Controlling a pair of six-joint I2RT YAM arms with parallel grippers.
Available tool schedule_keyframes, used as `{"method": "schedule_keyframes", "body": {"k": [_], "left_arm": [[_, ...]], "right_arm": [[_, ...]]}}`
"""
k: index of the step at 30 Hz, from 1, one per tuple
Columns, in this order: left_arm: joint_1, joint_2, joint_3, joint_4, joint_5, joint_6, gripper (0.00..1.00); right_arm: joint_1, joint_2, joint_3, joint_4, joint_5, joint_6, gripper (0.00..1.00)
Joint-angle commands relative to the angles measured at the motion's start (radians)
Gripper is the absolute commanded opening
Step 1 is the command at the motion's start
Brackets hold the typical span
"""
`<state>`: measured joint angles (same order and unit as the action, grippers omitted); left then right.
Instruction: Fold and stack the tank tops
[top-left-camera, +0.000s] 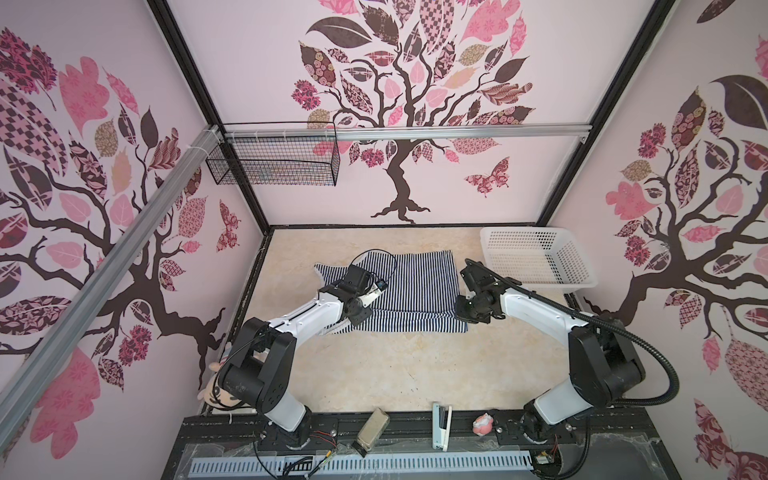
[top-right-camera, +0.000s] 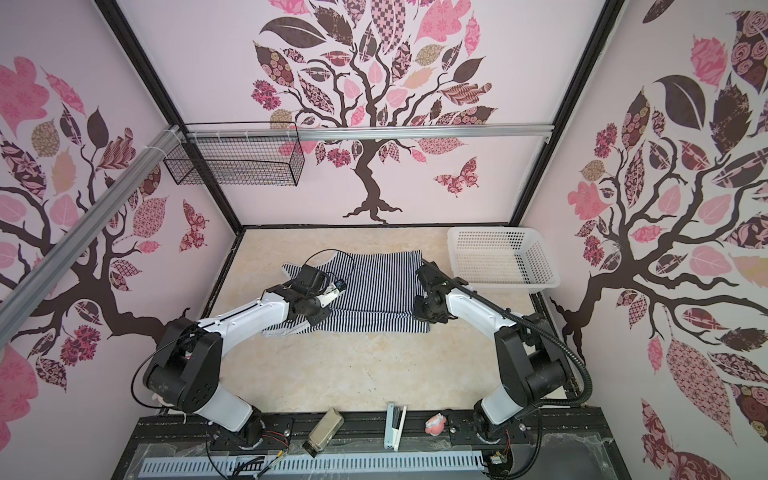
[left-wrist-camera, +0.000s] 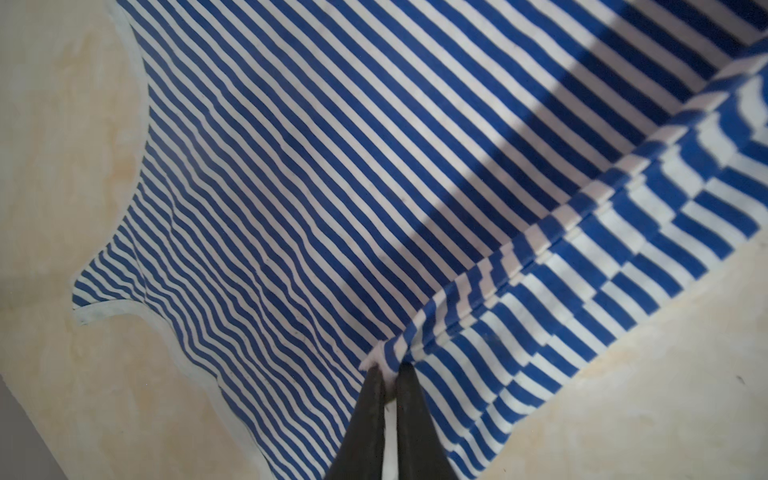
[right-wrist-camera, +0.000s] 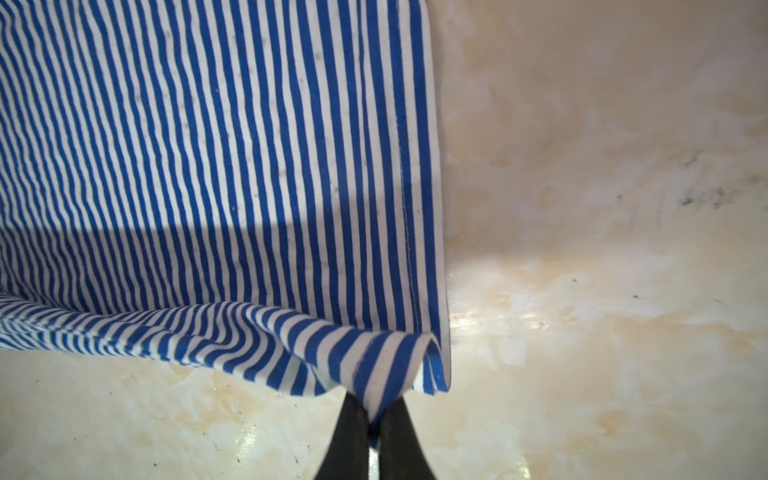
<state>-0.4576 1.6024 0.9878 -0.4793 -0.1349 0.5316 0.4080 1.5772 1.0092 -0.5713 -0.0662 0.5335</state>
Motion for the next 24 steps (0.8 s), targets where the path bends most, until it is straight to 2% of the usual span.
{"method": "schedule_keyframes", "body": {"k": [1, 7, 24], "left_arm": [[0.007, 0.033, 0.04, 0.046, -0.043, 0.003, 0.1], [0.007, 0.098, 0.076, 0.031, -0.054, 0.01, 0.11], [0.011, 0.157, 0.105, 0.047, -0.1, 0.007, 0.12]], "right_arm": [[-0.018, 0.033, 0.04, 0.003, 0.017, -0.017, 0.0], [-0.02, 0.095, 0.076, 0.006, 0.012, -0.024, 0.0], [-0.041, 0.189, 0.156, -0.001, 0.029, -0.043, 0.0]]}}
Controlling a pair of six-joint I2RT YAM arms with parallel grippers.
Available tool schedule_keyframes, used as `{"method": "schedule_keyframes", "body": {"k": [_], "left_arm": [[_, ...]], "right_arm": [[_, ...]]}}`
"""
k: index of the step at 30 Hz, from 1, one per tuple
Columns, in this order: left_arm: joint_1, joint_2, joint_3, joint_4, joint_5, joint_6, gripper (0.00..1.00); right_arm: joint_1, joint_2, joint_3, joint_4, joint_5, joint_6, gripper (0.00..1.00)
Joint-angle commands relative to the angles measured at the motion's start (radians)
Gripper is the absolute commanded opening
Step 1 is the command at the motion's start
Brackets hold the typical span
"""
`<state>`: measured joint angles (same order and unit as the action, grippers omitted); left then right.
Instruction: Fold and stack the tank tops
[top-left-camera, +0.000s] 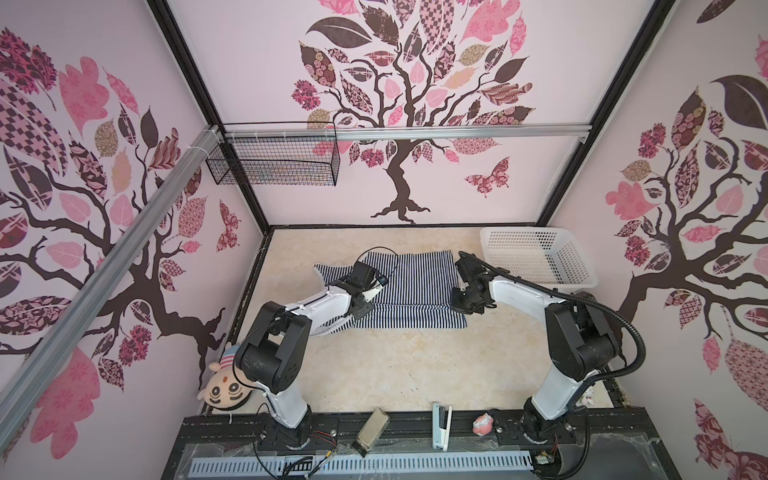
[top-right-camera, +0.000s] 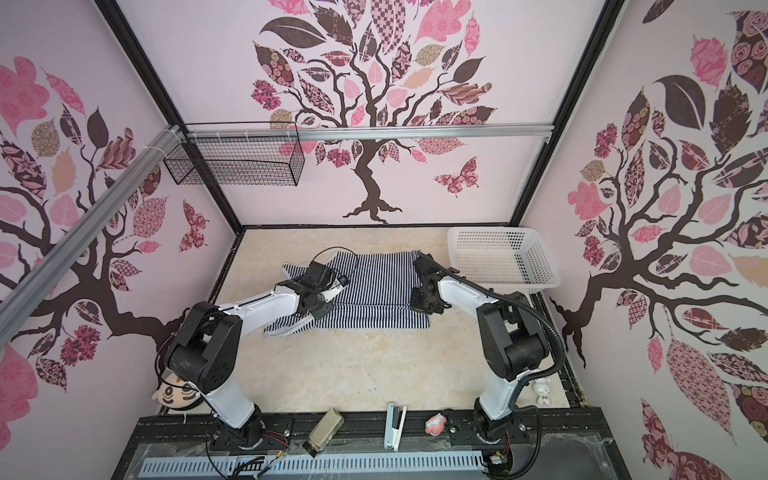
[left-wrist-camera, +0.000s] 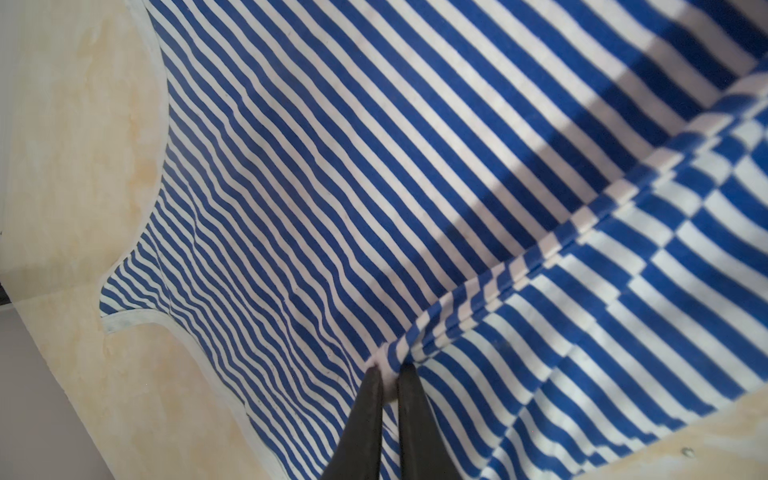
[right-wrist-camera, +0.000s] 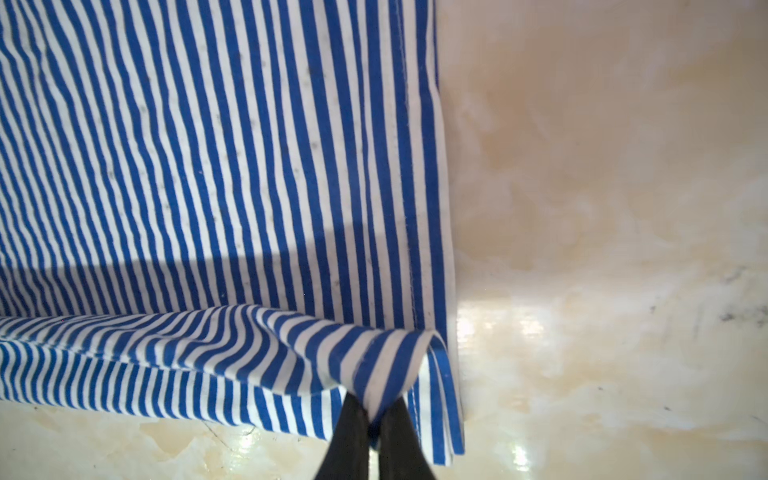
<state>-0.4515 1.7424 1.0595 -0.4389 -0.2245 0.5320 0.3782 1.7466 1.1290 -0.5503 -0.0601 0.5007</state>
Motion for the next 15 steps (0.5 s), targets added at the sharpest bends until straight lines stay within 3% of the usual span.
{"method": "schedule_keyframes", "body": {"k": [1, 15], "left_arm": [[0.005, 0.02, 0.038, 0.006, -0.012, 0.007, 0.12], [0.005, 0.046, 0.071, 0.009, -0.045, -0.007, 0.12]], "right_arm": [[-0.015, 0.022, 0.037, -0.022, 0.022, -0.011, 0.0], [-0.035, 0.063, 0.088, -0.029, 0.009, -0.027, 0.0]]}}
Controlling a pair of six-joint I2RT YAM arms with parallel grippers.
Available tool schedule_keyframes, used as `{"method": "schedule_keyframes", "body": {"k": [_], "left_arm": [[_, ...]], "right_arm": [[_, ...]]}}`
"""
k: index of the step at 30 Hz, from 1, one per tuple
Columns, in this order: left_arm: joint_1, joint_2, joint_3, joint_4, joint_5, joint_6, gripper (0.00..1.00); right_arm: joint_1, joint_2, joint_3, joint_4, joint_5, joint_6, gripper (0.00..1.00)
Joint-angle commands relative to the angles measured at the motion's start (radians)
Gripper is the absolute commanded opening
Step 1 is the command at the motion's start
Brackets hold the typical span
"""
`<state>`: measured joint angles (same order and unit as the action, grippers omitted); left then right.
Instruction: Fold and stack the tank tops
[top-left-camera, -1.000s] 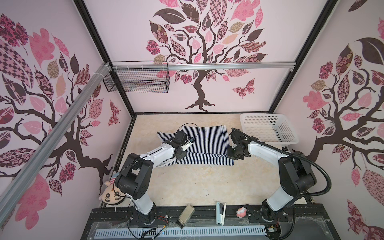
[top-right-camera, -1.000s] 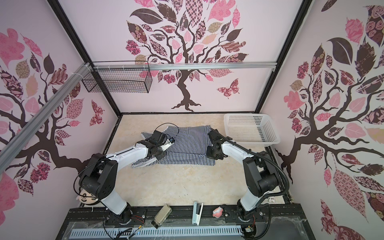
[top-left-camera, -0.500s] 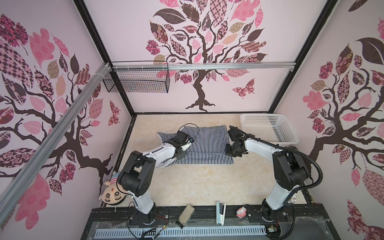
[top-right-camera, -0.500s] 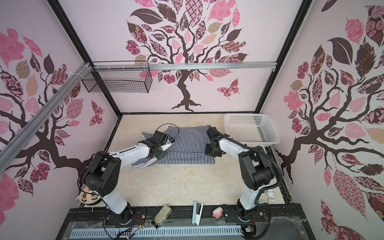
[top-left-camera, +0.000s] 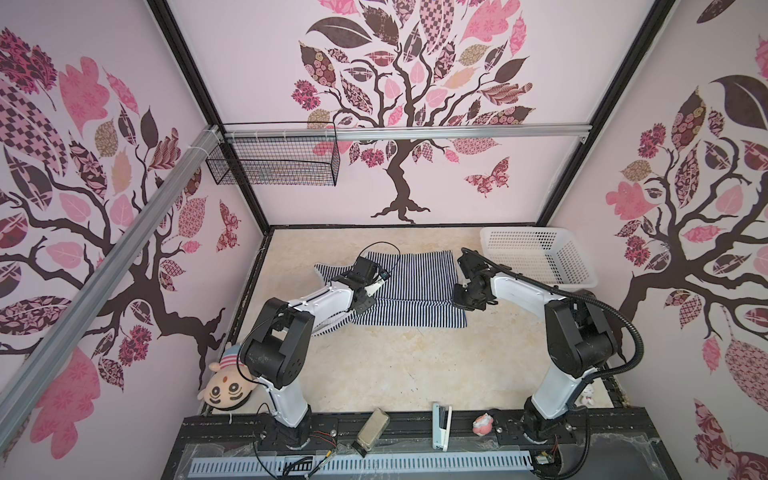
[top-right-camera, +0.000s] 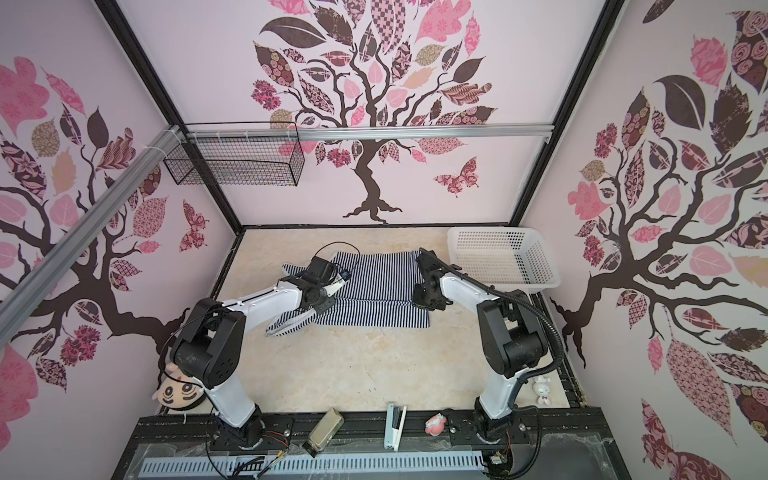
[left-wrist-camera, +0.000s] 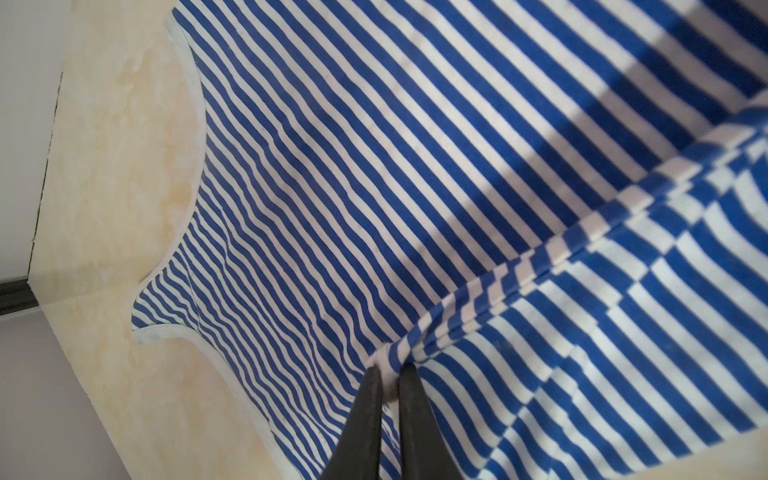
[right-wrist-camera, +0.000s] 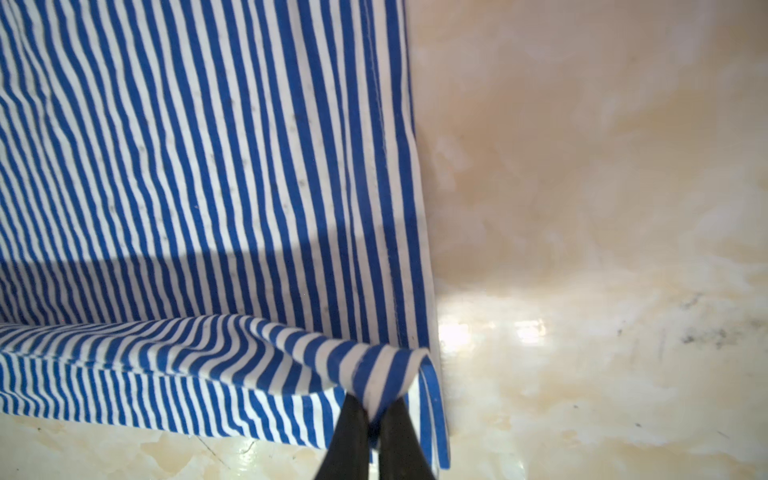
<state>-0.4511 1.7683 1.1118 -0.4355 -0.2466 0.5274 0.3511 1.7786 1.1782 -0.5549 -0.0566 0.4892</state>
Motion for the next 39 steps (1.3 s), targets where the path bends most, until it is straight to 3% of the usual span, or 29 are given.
{"method": "schedule_keyframes", "body": {"k": [1, 9, 15, 23, 31, 39], "left_arm": [[0.005, 0.023, 0.019, 0.004, -0.025, -0.002, 0.12], [0.005, 0.032, 0.008, 0.006, -0.033, -0.002, 0.13], [0.006, 0.043, 0.022, 0.004, -0.048, 0.002, 0.26], [0.017, -0.019, 0.029, 0.055, -0.128, -0.012, 0.36], [0.06, -0.196, -0.02, -0.02, -0.087, -0.032, 0.39], [0.201, -0.472, -0.241, -0.148, 0.025, 0.024, 0.47]], "right_arm": [[-0.009, 0.038, 0.045, -0.026, 0.003, -0.018, 0.0], [-0.01, 0.083, 0.09, -0.04, 0.004, -0.031, 0.04], [-0.02, 0.084, 0.11, -0.046, 0.009, -0.026, 0.27], [-0.021, 0.063, 0.154, -0.067, 0.01, -0.021, 0.35], [-0.003, -0.028, 0.074, -0.049, -0.074, -0.003, 0.36], [0.134, -0.185, -0.119, 0.001, -0.05, 0.052, 0.38]]}}
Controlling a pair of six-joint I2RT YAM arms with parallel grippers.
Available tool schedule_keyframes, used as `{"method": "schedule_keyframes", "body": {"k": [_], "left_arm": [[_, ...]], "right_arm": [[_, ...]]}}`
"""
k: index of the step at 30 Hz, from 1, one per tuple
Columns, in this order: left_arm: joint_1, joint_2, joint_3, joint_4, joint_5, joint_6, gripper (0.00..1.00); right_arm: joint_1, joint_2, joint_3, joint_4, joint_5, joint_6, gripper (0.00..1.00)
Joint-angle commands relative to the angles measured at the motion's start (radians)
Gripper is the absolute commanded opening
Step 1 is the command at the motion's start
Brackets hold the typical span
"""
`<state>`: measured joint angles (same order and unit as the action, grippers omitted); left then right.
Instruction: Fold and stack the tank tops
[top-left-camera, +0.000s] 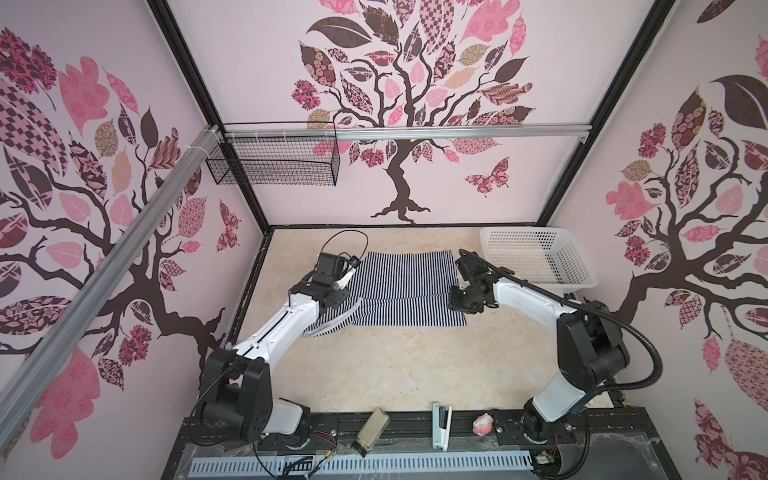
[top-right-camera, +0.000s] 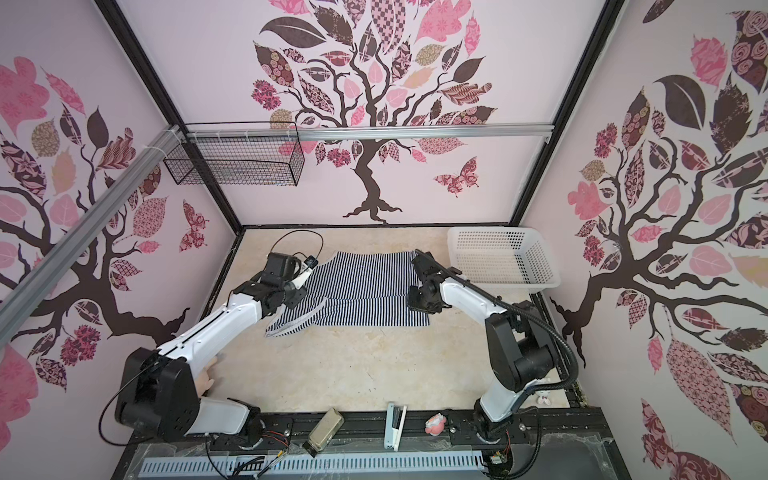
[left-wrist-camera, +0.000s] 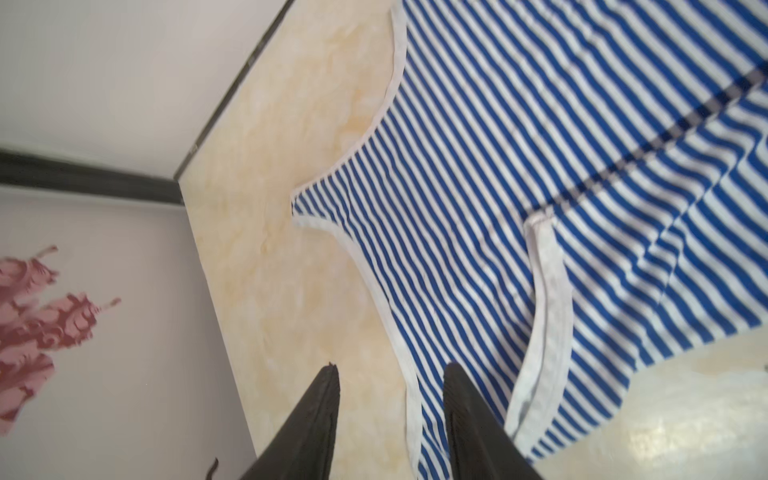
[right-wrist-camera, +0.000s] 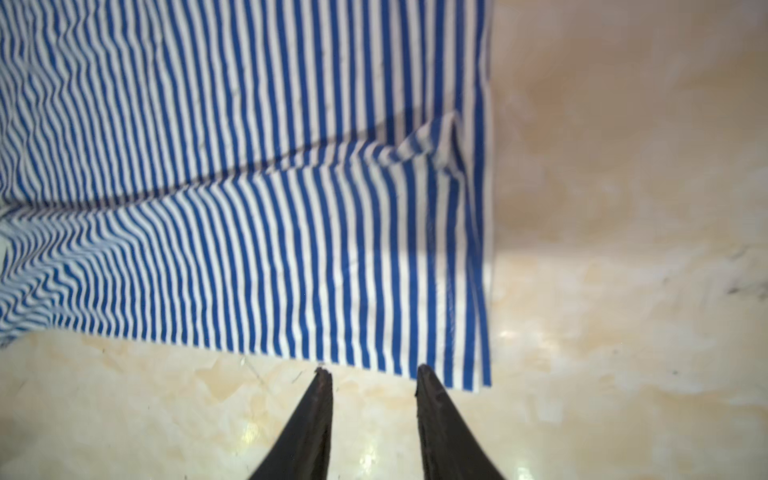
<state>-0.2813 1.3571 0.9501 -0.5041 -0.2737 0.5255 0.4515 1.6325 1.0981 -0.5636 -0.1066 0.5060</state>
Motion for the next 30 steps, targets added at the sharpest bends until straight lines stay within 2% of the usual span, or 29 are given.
{"method": "schedule_keyframes", "body": {"k": [1, 8, 11, 20, 30], "left_arm": [[0.055, -0.089, -0.107, -0.077, 0.06, 0.031, 0.48], [0.269, -0.171, -0.171, -0.178, 0.202, 0.054, 0.52], [0.319, -0.174, -0.193, -0.198, 0.232, 0.085, 0.52], [0.324, -0.173, -0.317, -0.111, 0.186, 0.16, 0.52], [0.324, -0.129, -0.359, 0.019, 0.151, 0.162, 0.52]], "right_arm": [[0.036, -0.046, -0.061, 0.02, -0.004, 0.04, 0.38], [0.036, -0.043, -0.123, 0.051, 0.005, 0.037, 0.4], [0.036, -0.036, -0.115, 0.05, 0.014, 0.031, 0.4], [0.036, -0.014, -0.075, 0.049, 0.011, 0.027, 0.4], [0.036, -0.01, -0.071, 0.053, 0.007, 0.029, 0.4]]}}
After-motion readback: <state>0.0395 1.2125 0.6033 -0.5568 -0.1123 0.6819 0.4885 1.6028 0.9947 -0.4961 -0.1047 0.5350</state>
